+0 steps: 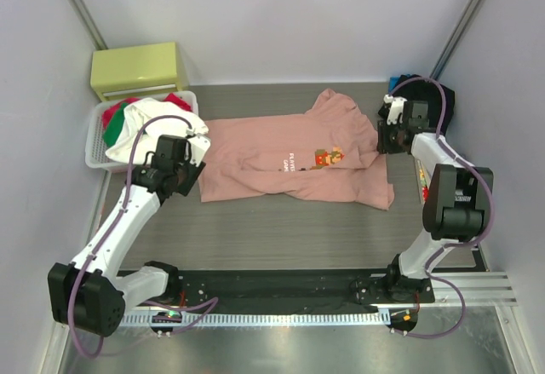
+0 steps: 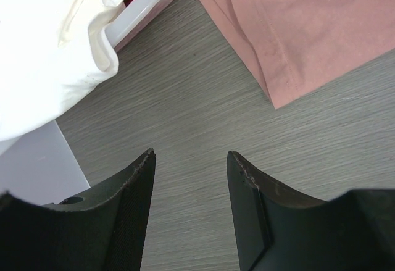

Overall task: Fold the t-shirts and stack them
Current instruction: Fold the flattened tshirt in 1/3 of the way

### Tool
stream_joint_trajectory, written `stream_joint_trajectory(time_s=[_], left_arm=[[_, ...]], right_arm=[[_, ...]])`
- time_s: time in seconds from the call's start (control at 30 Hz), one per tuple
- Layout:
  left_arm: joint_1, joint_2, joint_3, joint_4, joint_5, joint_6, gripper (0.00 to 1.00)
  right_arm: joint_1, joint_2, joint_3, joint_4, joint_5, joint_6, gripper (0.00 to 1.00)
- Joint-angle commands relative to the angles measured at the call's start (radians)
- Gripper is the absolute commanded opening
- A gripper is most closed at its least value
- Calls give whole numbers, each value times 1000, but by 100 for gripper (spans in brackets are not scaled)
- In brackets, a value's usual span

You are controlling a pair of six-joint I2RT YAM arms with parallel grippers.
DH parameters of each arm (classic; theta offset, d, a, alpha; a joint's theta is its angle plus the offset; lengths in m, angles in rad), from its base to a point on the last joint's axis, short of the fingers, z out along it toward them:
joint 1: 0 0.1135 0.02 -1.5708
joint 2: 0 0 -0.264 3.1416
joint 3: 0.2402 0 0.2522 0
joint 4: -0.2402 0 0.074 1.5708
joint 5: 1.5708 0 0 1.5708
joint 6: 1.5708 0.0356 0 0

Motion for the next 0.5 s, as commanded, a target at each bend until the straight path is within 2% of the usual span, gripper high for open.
stream_joint_trajectory(time_s=[0.0,0.03,0.07,0.23,0.33,0.37,0.47], left_arm=[[2,-2,3,1,22,-3,51],[2,-2,1,1,22,-3,51],[2,-2,1,-2,22,-3,51],[2,4,-6,1,28,-5,51],[2,11,-11,1,37,-2,51],[2,13,-13,1,43,-2,51],[-3,42,-3,-28,80,15,51]], right_arm=[[3,26,16,19,-23,-6,58],[3,22,4,30,-19,-1,65],[2,1,-25,44,-5,6,66],[-9,-101,-100,99,6,17,68],[-11,-216,-162,88,-6,28,68],[-11,-292,-192,66,-34,34,68],[-9,-384,-229,-14,-75,48,68]])
